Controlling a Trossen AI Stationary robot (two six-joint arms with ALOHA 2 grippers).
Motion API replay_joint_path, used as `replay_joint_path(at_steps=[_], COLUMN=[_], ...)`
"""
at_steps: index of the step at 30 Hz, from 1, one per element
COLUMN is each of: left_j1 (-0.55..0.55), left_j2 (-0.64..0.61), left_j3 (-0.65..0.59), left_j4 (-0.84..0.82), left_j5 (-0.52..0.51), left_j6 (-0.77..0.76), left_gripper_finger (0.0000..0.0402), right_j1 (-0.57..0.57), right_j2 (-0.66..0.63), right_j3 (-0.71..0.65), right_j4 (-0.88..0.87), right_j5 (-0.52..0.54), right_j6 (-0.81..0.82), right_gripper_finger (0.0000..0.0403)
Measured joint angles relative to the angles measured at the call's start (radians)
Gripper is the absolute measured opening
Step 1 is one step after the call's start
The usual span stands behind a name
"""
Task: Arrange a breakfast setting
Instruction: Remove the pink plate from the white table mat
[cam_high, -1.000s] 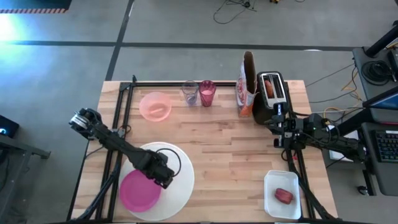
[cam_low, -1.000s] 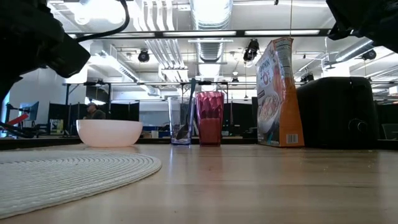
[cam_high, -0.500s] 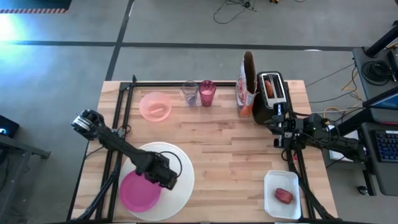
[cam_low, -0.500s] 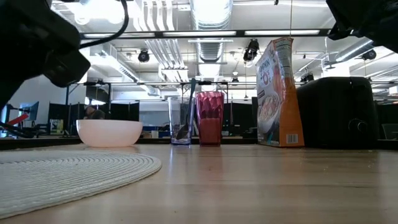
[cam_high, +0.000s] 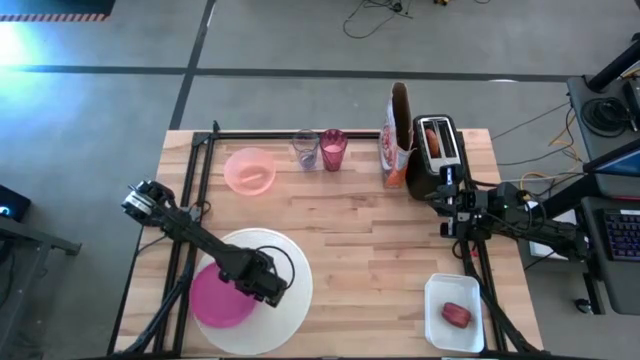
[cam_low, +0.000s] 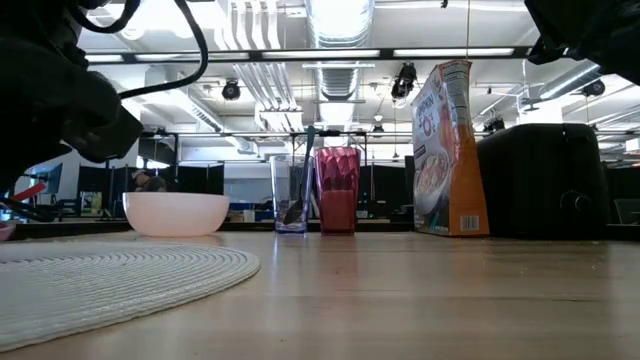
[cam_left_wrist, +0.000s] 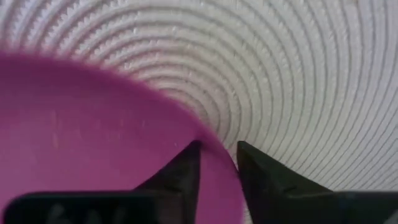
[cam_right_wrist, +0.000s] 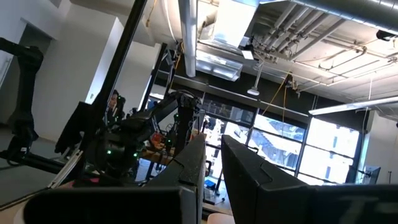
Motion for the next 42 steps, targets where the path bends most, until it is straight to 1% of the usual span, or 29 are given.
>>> replay_joint_path(at_steps=[4, 6, 11, 18, 21, 25, 33, 38, 42], left_j1=[0.0, 0.0, 0.0, 0.012, 0.042, 0.093, 0.204, 0.219, 0.218], left_j2=[-0.002, -0.005, -0.003, 0.0, 0.0, 0.0, -0.001, -0.001, -0.001], left_j3=[0.0, 0.001, 0.023, 0.121, 0.147, 0.172, 0.235, 0.266, 0.281], left_j4=[-0.004, -0.011, -0.044, -0.236, -0.284, -0.338, -0.362, -0.365, -0.364], left_j5=[0.002, 0.005, 0.004, -0.058, -0.064, -0.111, -0.197, -0.202, -0.208], left_j6=[0.038, 0.048, 0.085, 0.208, 0.301, 0.443, 0.725, 0.912, 0.991], left_gripper_finger=[0.0024, 0.001, 0.001, 0.0001, 0.0001, 0.0, 0.0, 0.0, 0.0], right_j1=[0.0, 0.0, 0.0, 0.0, 0.0, 0.0, 0.0, 0.0, 0.0], right_j2=[0.0, 0.0, 0.0, 0.0, 0.0, 0.0, 0.0, 0.0, 0.0], right_j3=[0.0, 0.0, 0.0, 0.0, 0.0, 0.0, 0.0, 0.0, 0.0], right_j4=[0.0, 0.0, 0.0, 0.0, 0.0, 0.0, 0.0, 0.0, 0.0], right_j5=[0.0, 0.0, 0.0, 0.0, 0.0, 0.0, 0.0, 0.0, 0.0], right_j6=[0.0, 0.0, 0.0, 0.0, 0.0, 0.0, 0.0, 0.0, 0.0], right_gripper_finger=[0.0043, 0.0043, 0.0043, 0.0043, 0.0043, 0.0043, 0.0043, 0.0043, 0.0043])
